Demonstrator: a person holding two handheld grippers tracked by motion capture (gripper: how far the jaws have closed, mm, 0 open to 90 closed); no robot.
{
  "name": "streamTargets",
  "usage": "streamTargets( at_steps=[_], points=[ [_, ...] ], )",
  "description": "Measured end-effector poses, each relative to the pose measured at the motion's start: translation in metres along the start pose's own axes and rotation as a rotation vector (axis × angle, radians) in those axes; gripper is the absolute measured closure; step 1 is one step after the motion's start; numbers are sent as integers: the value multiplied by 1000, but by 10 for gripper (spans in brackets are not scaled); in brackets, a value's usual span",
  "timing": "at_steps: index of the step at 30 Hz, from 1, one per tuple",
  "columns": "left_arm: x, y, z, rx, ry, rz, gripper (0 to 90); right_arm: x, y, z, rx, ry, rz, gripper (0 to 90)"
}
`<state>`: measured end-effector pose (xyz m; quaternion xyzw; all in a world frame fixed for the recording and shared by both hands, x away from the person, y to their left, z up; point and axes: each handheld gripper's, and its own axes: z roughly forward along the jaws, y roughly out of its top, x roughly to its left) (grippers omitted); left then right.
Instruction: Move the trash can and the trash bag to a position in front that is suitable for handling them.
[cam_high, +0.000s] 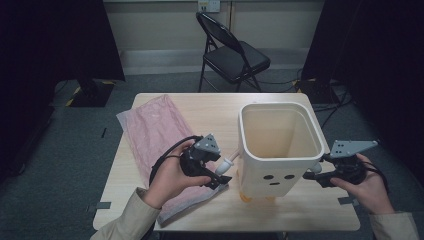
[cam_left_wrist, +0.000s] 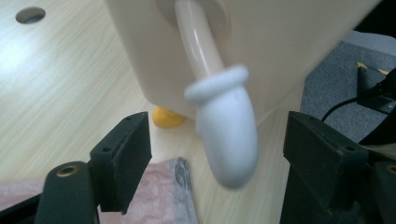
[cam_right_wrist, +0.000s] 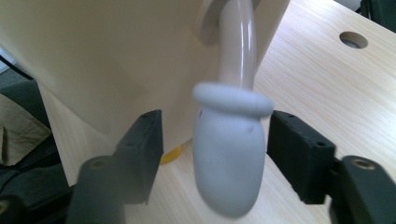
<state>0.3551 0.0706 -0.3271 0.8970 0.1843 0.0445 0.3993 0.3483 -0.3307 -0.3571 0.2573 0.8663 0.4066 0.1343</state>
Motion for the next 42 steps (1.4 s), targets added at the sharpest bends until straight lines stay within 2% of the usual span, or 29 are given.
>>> streamTargets(
  at_steps=[3,5,8,9,10,11,12,14,15,16,19,21,26,30,32,34,37,42],
  points=[
    [0,7,5,-23,-25,12,318,-2,5,2,-11,0,-1,417],
    [1,11,8,-29,-35,27,330,-3,7,2,-21,10,-5,444],
    [4,15,14,-29,-35,47,417,-6,11,4,-19,16,-14,498],
    [6,16,15,-26,-41,63,486,-7,11,5,-13,28,-16,504],
    [7,17,16,-25,-40,61,508,-8,11,5,-14,27,-18,512],
    [8,18,18,-19,-45,67,525,-9,12,6,-12,30,-22,561],
    [8,18,18,-14,-53,65,579,-10,12,7,-9,45,-20,580],
    [9,19,18,-11,-53,58,603,-10,11,8,-18,48,-25,618],
    [9,20,18,-12,-50,69,605,-10,11,8,-23,42,-28,620],
    [9,21,17,-17,-34,84,606,-10,11,8,-31,34,-28,621],
    [9,23,17,-8,-11,95,609,-9,12,9,-50,11,-49,623],
    [12,24,17,-7,-2,88,610,-9,13,9,-56,-4,-61,624],
    [23,30,17,12,55,116,613,-13,20,16,-73,-45,-80,625],
    [35,32,16,17,98,123,617,-21,28,27,-90,-77,-89,625],
    [44,32,16,10,114,113,617,-27,32,34,-103,-95,-84,625],
    [54,33,15,13,129,102,618,-35,38,43,-106,-94,-77,625],
    [69,33,13,3,171,79,618,-46,50,57,-114,-114,-81,625],
    [84,28,12,-12,218,48,618,-69,69,83,-132,-123,-73,625]
  ],
)
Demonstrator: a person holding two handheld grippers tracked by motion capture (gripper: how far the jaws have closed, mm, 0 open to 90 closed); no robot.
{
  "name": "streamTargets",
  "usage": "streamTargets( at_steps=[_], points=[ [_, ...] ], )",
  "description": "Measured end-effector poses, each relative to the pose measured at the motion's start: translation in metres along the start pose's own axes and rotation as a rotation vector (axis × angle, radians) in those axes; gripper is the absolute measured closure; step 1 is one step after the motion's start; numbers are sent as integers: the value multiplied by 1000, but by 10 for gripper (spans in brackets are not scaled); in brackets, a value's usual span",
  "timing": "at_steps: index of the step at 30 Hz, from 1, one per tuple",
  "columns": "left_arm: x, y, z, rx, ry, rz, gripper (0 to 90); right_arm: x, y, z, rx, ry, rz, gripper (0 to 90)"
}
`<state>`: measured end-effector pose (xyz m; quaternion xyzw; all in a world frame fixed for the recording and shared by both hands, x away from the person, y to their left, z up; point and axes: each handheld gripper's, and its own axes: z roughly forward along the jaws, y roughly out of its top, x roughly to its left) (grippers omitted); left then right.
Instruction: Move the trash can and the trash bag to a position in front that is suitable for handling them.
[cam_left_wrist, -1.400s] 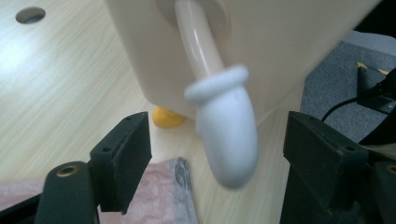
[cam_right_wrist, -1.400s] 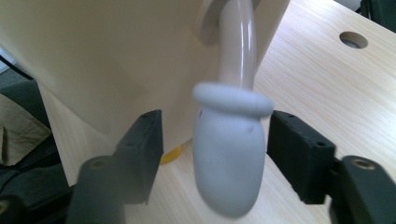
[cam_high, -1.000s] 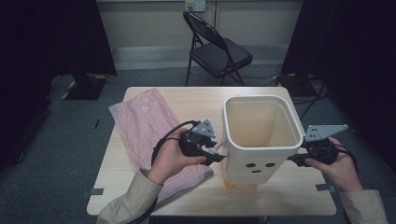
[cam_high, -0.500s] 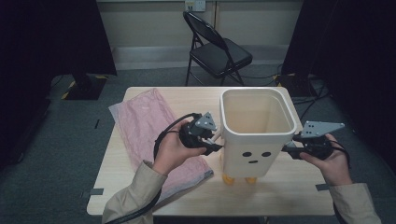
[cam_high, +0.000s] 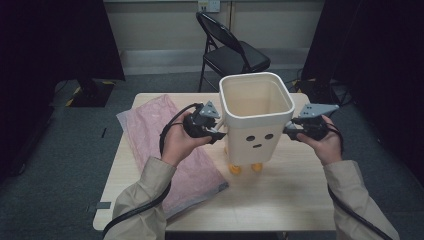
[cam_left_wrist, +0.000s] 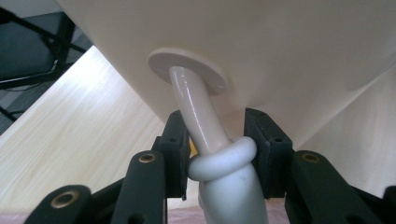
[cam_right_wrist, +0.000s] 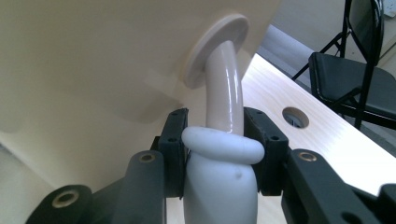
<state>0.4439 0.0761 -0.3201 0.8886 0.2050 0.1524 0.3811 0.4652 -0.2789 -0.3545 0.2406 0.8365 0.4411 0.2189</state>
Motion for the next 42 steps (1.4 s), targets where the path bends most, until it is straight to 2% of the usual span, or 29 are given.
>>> streamTargets(
  at_steps=[4,7,10,12,16,19,24,26,29,33,34,35,36,37,39,40,42],
  points=[
    [7,-8,-1,0,26,-36,617,-9,7,22,-15,1,9,624],
    [10,-15,-2,-29,12,-71,615,-14,10,33,-30,3,14,623],
    [7,-17,-4,-43,10,-96,611,-19,12,40,-29,25,22,622],
    [3,-18,-2,-67,-4,-131,608,-22,12,42,-21,28,27,621],
    [2,-19,-1,-87,-15,-156,607,-24,7,42,-22,35,48,621],
    [2,-17,-1,-74,-14,-154,605,-25,8,43,-20,29,56,620],
    [-1,-16,0,-80,-10,-148,596,-29,11,46,-4,19,53,619],
    [-3,-15,1,-81,-15,-163,591,-30,11,48,-8,14,65,618],
    [-4,-15,2,-80,-6,-159,588,-32,10,49,-23,19,71,617],
    [-5,-17,1,-102,-5,-147,581,-32,7,49,-34,25,87,615],
    [-6,-18,1,-109,7,-140,555,-31,7,48,-35,26,95,613],
    [-5,-18,1,-122,9,-128,457,-30,8,47,-30,23,109,599],
    [-5,-19,0,-135,9,-141,350,-29,8,45,-21,1,128,502],
    [-4,-20,-1,-140,7,-144,307,-29,8,43,-12,-10,132,448],
    [-5,-24,-4,-121,7,-139,273,-30,8,38,15,-13,133,358],
    [-6,-27,-6,-116,14,-128,248,-30,7,34,43,-9,147,313],
    [-8,-35,-7,-105,15,-141,214,-29,6,25,108,-36,154,268]
  ],
)
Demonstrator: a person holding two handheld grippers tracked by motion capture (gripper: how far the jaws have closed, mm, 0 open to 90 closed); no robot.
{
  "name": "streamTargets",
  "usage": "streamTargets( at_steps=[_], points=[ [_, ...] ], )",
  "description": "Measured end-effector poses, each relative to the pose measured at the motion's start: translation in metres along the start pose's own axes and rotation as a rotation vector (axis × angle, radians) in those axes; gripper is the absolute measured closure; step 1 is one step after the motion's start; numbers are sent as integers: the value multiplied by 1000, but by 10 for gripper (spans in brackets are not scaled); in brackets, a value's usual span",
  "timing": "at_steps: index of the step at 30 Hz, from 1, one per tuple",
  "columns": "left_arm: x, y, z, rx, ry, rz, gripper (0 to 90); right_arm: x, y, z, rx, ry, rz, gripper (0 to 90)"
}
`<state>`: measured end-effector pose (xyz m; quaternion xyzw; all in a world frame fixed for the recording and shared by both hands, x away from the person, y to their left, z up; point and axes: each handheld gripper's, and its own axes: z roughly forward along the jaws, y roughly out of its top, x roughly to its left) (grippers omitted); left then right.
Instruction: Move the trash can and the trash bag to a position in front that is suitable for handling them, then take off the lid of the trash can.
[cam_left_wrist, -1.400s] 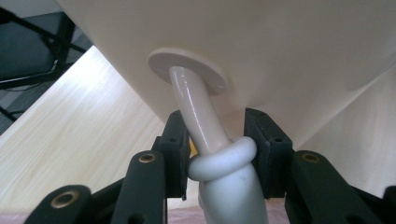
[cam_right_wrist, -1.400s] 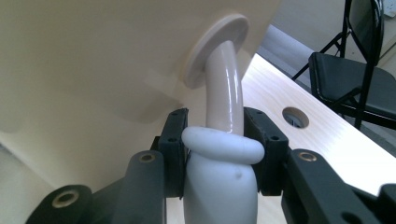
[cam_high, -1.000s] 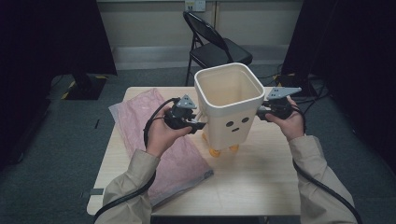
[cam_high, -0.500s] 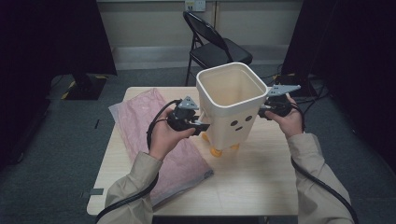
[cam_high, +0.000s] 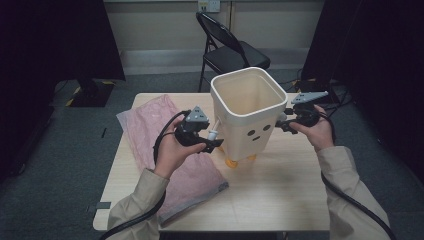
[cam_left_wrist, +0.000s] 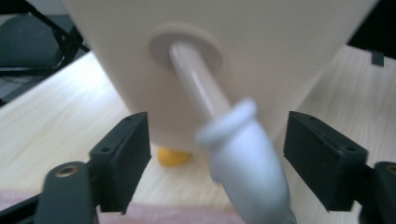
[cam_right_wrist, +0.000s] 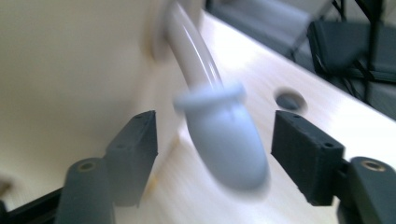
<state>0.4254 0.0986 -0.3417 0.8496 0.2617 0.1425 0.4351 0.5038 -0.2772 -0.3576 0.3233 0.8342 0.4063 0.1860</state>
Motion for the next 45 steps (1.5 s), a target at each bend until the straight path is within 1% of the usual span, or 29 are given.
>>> streamTargets(
  at_steps=[2,3,5,6,8,9,10,11,12,13,14,16,18,19,21,22,23,26,28,29,30,31,34,36,37,39,42,43,45],
  points=[
    [0,-8,-2,12,-6,-3,208,0,-2,-9,30,27,6,245],
    [0,-15,-2,21,-8,-8,208,1,-2,-13,40,27,9,244],
    [2,-28,-1,27,-21,-15,205,5,-2,-24,77,43,37,225],
    [2,-39,1,33,-19,-28,200,7,-3,-27,75,48,40,226],
    [1,-59,6,68,-35,-37,187,11,-6,-32,97,63,68,196],
    [2,-66,8,75,-41,-40,182,12,-7,-33,102,61,65,193],
    [1,-75,11,96,-37,-53,183,13,-8,-34,105,59,62,193],
    [1,-86,15,107,-51,-58,177,14,-8,-36,110,61,69,193],
    [1,-91,17,113,-51,-66,170,14,-8,-37,98,61,82,193],
    [1,-101,21,124,-57,-74,170,15,-8,-38,93,69,78,193],
    [0,-106,23,140,-61,-77,170,16,-6,-40,94,63,73,192],
    [0,-120,30,158,-71,-80,171,17,-2,-43,108,63,56,190],
    [1,-132,33,183,-62,-77,172,18,0,-45,120,65,52,166],
    [2,-139,36,188,-69,-76,171,18,0,-45,120,72,49,166],
    [3,-142,37,196,-68,-73,173,19,0,-46,120,71,48,166],
    [3,-153,43,200,-57,-83,174,19,-1,-46,121,76,45,164],
    [2,-156,44,170,-61,-69,157,19,-2,-47,127,80,50,164],
    [1,-161,44,131,-56,-53,151,20,-2,-52,134,71,44,164],
    [1,-161,44,136,-57,-28,150,20,1,-59,137,64,47,164],
    [0,-161,44,148,-47,-8,148,20,4,-63,140,63,45,164],
    [-1,-161,45,139,-42,4,144,20,7,-66,143,54,36,164],
    [-1,-162,46,133,-40,7,137,21,10,-70,141,40,31,164],
    [-2,-163,47,124,-36,1,111,23,20,-81,128,44,29,165],
    [-2,-163,47,123,-36,1,110,25,28,-86,123,38,13,165],
    [-2,-163,47,124,-36,2,110,25,31,-88,121,33,14,165],
    [-2,-163,47,124,-36,2,110,26,39,-92,108,47,22,165],
    [-2,-162,47,126,-41,2,110,27,53,-99,124,31,21,166],
    [-2,-162,47,126,-41,2,110,27,58,-100,114,35,19,169],
    [-2,-162,47,126,-41,2,110,26,65,-104,119,41,33,169]
  ],
)
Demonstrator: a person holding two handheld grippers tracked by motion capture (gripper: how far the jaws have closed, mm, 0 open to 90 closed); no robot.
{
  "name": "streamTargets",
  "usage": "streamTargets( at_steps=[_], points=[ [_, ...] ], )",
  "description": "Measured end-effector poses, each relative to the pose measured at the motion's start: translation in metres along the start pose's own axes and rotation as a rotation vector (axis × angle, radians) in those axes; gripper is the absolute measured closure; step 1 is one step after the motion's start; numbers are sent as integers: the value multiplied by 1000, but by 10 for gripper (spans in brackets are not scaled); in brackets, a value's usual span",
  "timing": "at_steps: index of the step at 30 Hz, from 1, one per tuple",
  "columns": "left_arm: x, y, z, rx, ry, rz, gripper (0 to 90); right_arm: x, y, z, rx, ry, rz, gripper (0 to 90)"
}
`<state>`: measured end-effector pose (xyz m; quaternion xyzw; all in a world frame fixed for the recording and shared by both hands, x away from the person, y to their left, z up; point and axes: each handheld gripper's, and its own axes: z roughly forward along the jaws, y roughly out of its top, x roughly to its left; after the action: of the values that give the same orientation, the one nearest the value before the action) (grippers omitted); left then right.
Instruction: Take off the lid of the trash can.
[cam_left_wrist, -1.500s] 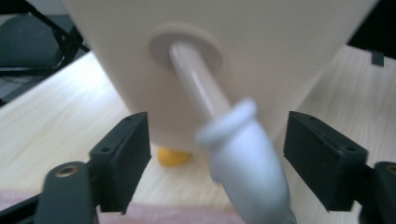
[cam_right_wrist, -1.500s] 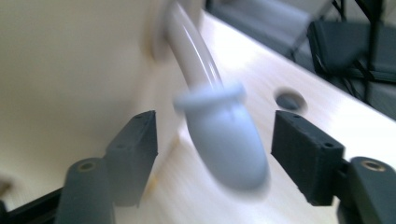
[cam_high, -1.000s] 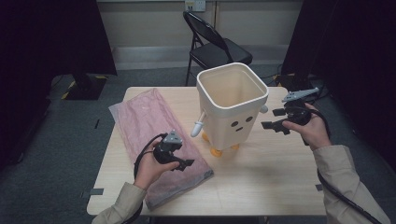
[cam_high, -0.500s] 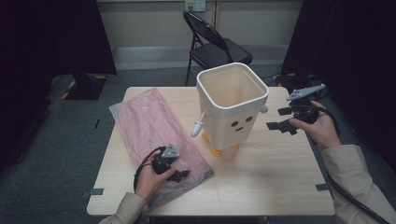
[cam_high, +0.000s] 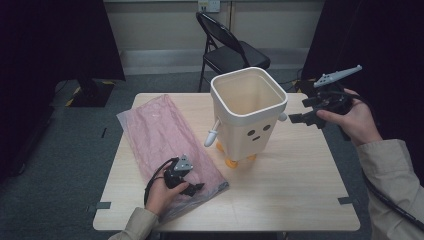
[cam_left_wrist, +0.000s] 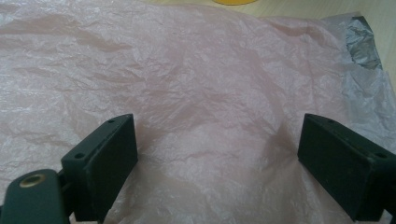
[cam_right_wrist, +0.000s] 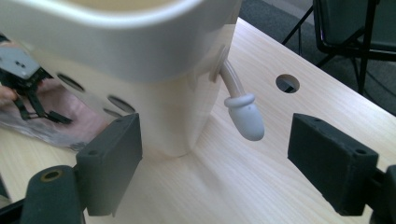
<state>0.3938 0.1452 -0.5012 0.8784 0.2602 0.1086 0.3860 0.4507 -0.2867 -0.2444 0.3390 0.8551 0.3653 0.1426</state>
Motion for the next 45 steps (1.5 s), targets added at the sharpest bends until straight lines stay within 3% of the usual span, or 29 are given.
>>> streamTargets(
  at_steps=[4,9,11,12,13,15,16,20,24,26,31,36,45],
  points=[
    [0,0,0,1,0,1,110,0,16,-10,6,-38,-13,188],
    [0,0,0,0,0,1,110,2,41,-13,-42,-23,17,226],
    [0,0,0,1,0,1,110,2,51,-11,-46,-30,37,227],
    [0,0,0,1,0,0,110,2,54,-11,-54,-41,53,271],
    [0,0,0,0,0,1,110,2,58,-11,-99,-67,72,364],
    [0,0,0,0,0,1,110,1,64,-8,-129,-42,107,322],
    [0,0,0,0,0,1,110,1,66,-6,-119,-32,123,325],
    [0,0,0,0,0,1,110,6,77,17,-47,-53,97,375],
    [0,0,0,0,0,1,110,5,83,40,-5,-72,109,472],
    [0,0,0,0,0,0,110,5,87,49,10,-84,120,563],
    [0,0,0,0,0,0,110,5,94,64,68,-130,142,646],
    [0,0,0,1,0,1,110,5,97,66,79,-190,177,793],
    [0,0,0,0,0,1,110,0,101,62,47,-193,261,838]
  ],
)
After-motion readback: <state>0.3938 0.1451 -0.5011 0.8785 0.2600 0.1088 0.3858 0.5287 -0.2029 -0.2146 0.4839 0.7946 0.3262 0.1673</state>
